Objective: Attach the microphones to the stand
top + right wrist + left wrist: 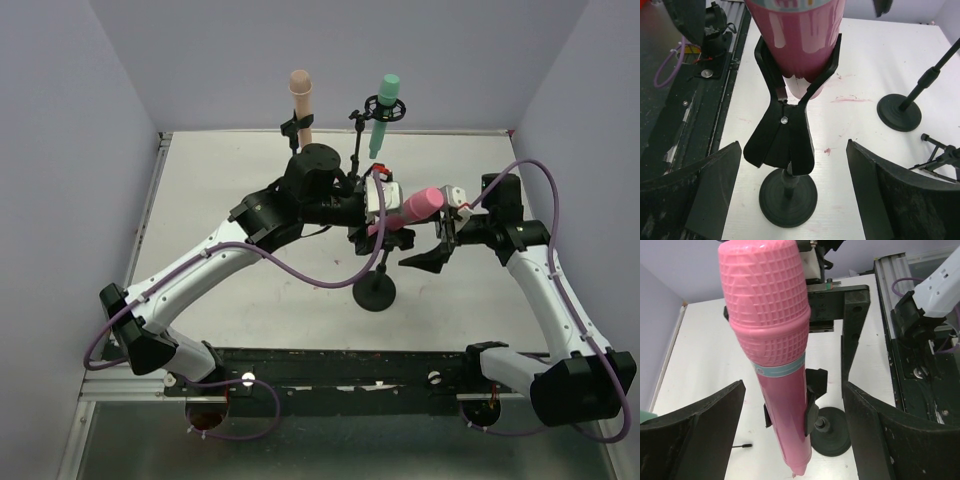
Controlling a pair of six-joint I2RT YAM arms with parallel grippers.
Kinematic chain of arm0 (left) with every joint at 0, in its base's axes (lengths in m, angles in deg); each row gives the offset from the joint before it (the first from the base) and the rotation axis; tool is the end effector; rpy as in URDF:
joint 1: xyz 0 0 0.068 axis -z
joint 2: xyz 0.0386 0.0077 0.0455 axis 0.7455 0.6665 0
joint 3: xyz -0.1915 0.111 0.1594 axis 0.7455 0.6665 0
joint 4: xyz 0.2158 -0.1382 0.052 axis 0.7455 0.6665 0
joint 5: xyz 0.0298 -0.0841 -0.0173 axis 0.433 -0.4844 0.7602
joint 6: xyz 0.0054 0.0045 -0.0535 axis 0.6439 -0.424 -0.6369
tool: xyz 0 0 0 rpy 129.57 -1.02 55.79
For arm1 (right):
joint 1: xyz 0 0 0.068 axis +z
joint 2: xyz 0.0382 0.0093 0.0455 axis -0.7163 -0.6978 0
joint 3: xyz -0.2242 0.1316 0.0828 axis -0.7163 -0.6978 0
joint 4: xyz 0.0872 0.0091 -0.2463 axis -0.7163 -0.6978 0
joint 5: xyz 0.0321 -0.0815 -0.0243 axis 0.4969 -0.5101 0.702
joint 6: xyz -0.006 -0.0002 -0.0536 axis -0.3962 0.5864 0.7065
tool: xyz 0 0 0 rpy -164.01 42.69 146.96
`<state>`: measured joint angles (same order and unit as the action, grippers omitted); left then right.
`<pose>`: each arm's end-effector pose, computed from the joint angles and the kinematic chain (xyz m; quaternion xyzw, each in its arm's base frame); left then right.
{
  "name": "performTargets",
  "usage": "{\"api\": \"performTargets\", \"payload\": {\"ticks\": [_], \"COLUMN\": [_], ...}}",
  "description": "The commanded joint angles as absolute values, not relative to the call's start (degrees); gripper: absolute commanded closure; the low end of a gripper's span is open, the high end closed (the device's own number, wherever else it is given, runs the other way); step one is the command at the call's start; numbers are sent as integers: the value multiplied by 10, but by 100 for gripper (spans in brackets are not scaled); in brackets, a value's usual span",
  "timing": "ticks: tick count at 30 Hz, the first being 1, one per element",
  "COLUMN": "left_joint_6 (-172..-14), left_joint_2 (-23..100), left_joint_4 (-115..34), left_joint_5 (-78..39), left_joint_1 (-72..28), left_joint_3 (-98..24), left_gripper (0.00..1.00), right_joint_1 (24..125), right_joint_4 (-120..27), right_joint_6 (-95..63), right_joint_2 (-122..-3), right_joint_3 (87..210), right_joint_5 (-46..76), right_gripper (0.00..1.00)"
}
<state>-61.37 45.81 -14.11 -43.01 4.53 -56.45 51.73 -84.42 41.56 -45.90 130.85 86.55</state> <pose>0.1796 -0.2668 0.4438 0.5890 0.5184 -0.3705 0.4971 0.2074 0.0569 0.3267 -0.5541 0.5082 0.4318 0.4983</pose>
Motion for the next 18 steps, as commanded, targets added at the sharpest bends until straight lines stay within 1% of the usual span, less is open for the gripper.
{"api": "performTargets", "payload": {"ticks": [1, 3, 7, 12, 18], "left_joint_6": [-611, -620, -640, -656, -655], "left_joint_2": [449, 457, 473, 485, 496], "left_joint_4": [-179, -178, -172, -173, -158], "left_joint_5": [-514, -517, -515, -508, -503], "left_joint_1": [41, 38, 37, 37, 37], "left_joint_3": [-560, -570, -594, -608, -618], "left_gripper": [15, 17, 26, 34, 36], "right_joint_1": [515, 515, 515, 515, 515], "right_joint_4": [-786, -773, -745, -727, -726], "right_joint_6": [381, 364, 329, 307, 304], "right_joint_2": [-453, -451, -450, -447, -446], "right_joint_3": [1305, 1304, 1300, 1298, 1296], "right_joint_5": [876, 875, 875, 871, 868], "right_gripper": [8, 8, 11, 18, 26]}}
